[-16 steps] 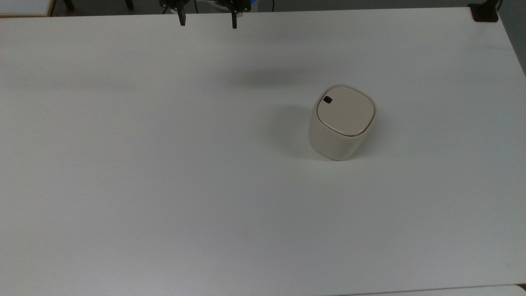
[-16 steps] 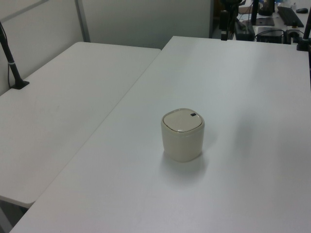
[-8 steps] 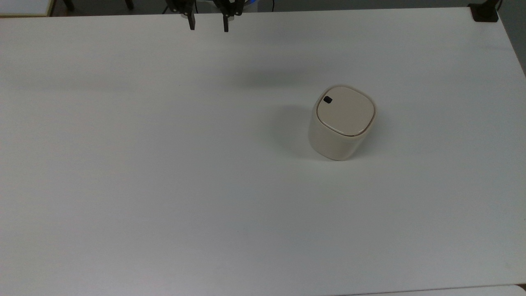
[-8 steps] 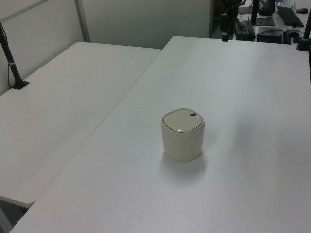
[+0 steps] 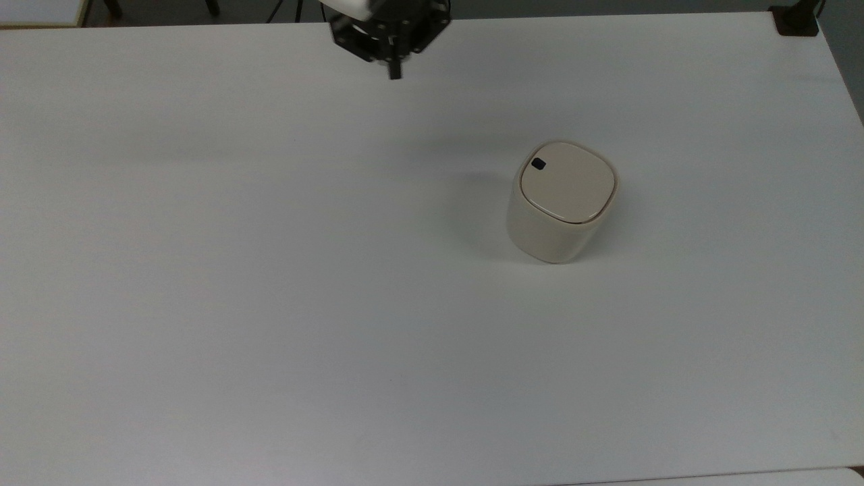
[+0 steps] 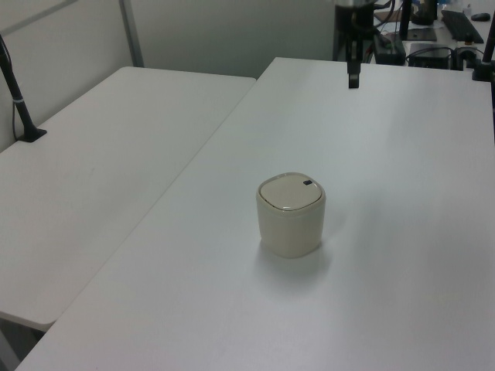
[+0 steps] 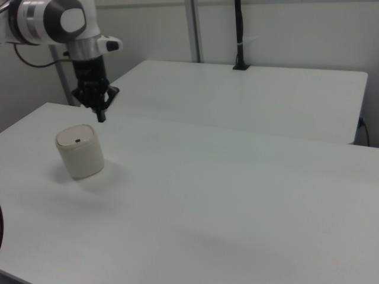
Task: Open the trash bin
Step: 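Move the gripper toward the cream trash bin's lid notch and lower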
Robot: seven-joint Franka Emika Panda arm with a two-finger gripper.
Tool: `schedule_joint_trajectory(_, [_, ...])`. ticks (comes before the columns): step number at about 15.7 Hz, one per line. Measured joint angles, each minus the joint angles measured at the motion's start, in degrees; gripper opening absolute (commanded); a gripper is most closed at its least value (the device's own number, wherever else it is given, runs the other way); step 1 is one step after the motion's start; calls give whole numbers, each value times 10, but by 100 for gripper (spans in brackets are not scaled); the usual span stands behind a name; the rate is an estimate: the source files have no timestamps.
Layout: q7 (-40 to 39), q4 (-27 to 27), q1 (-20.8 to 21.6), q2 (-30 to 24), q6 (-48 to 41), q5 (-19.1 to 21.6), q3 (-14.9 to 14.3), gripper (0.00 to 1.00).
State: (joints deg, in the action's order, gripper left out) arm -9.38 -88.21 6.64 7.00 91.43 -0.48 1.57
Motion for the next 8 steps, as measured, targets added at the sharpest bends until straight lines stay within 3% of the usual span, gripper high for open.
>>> schedule_joint_trajectory(4, [-87,4,81,23,37,31,-32,0])
schedule_joint_trajectory(8, [-101,6,160,54,77,31,-56,0])
